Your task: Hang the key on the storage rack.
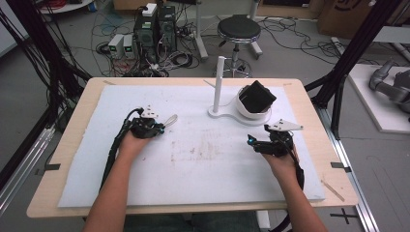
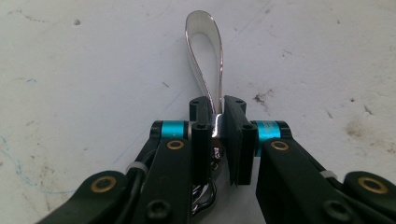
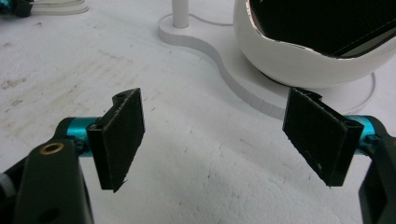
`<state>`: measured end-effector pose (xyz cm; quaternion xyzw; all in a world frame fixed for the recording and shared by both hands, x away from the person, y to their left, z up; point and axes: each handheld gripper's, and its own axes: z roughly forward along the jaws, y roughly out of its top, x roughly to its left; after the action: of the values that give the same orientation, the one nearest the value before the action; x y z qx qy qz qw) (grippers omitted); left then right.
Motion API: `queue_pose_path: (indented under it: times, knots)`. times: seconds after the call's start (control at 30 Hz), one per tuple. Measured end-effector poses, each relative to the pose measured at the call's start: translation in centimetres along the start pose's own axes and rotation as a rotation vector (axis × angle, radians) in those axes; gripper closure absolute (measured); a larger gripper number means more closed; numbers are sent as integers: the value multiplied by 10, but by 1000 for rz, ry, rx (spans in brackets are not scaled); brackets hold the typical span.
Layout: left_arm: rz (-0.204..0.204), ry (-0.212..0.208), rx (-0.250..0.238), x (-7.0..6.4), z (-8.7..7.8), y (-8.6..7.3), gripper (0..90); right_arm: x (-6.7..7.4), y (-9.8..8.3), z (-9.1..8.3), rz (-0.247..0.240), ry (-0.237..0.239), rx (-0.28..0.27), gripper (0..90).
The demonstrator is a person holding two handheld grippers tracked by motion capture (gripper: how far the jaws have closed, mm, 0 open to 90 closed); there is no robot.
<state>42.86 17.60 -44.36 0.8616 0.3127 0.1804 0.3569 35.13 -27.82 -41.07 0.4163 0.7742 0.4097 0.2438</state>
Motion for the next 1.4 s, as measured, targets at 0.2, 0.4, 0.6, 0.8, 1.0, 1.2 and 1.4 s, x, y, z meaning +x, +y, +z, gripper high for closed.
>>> queue_pose_path:
  times: [0.2, 0.4, 0.6, 0.8, 1.0, 1.2, 1.4]
  knots:
    - [-12, -13, -124, -7, -20, 13, 814, 0, 0, 5, -10, 10, 8, 213]
    - [-41, -40, -254, -10, -41, 29, 814, 1, -1, 5, -8, 16, 10, 213]
    - [-16, -49, -329, -19, -57, 52, 813, 1, -1, 5, -3, 11, 11, 213]
    - [31, -60, -389, -29, -70, 79, 814, 0, -1, 6, 0, 12, 8, 213]
    - [81, -62, -411, -38, -74, 109, 814, -1, -1, 6, 4, 15, 10, 213]
    - [122, -71, -429, -47, -77, 135, 814, 0, -1, 7, -3, 18, 12, 213]
    - [155, -71, -422, -56, -74, 155, 814, 1, -2, 8, -10, 21, 19, 213]
